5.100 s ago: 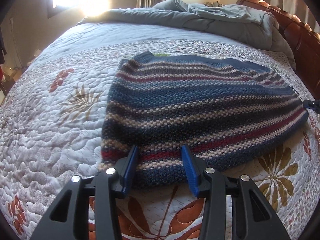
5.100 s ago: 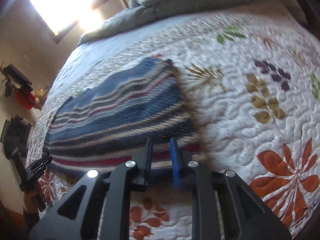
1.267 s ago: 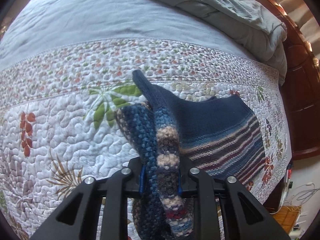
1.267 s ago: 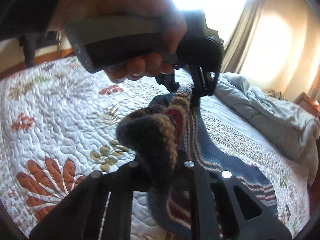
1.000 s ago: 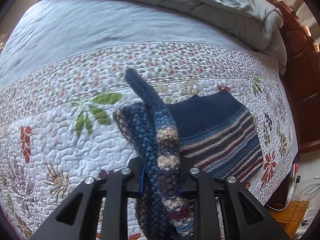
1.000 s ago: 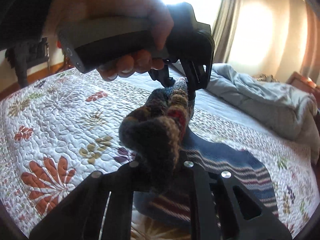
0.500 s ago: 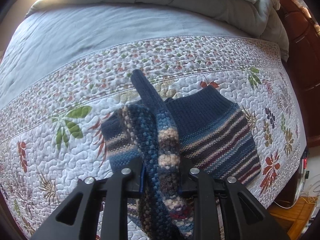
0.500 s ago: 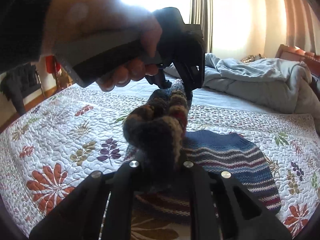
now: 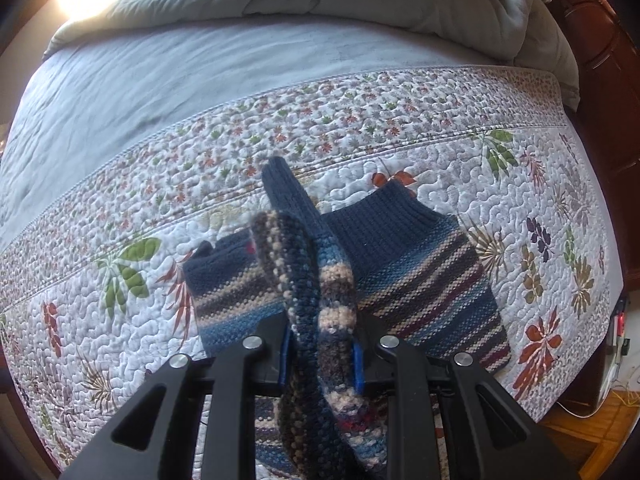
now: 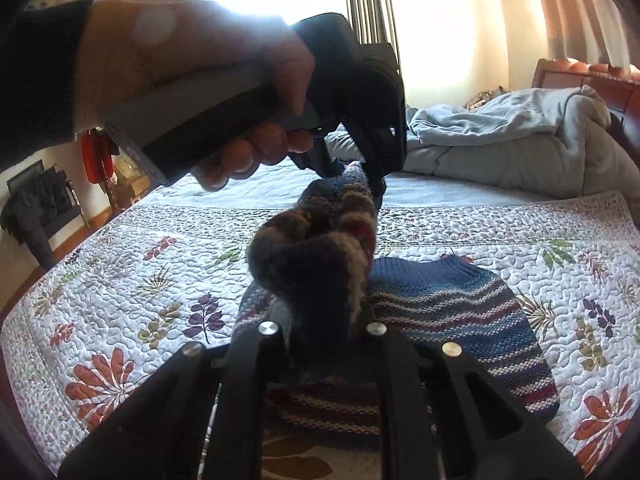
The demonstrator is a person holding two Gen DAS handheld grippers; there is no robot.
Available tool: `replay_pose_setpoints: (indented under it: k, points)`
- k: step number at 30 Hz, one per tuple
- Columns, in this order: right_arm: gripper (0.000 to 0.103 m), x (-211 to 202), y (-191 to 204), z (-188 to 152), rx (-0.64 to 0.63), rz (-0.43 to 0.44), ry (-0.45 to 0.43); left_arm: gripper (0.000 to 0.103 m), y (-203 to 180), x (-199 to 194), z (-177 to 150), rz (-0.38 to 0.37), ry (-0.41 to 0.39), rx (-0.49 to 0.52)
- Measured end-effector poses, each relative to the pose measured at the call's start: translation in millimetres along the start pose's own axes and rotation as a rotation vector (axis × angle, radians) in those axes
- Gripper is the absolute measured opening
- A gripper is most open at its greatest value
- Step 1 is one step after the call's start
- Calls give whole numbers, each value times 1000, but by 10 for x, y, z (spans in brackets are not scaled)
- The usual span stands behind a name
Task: Fold small clothes
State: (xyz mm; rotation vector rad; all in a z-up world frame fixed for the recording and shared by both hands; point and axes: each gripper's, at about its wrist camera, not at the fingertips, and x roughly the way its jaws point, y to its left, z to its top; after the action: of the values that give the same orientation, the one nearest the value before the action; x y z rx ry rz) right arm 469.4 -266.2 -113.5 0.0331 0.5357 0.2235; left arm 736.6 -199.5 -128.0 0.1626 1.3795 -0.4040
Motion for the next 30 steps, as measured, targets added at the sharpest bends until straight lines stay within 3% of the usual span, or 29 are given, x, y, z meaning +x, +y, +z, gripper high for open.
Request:
replay_pose_setpoints:
  k: [10,30]
  points:
    - [10,-64,-439,-36,100,14,3,22,-356,136,138,-6,7,14]
    - [10,-121,-1063,-240,169,-31,36,22,-990,620,300,-50,33,44]
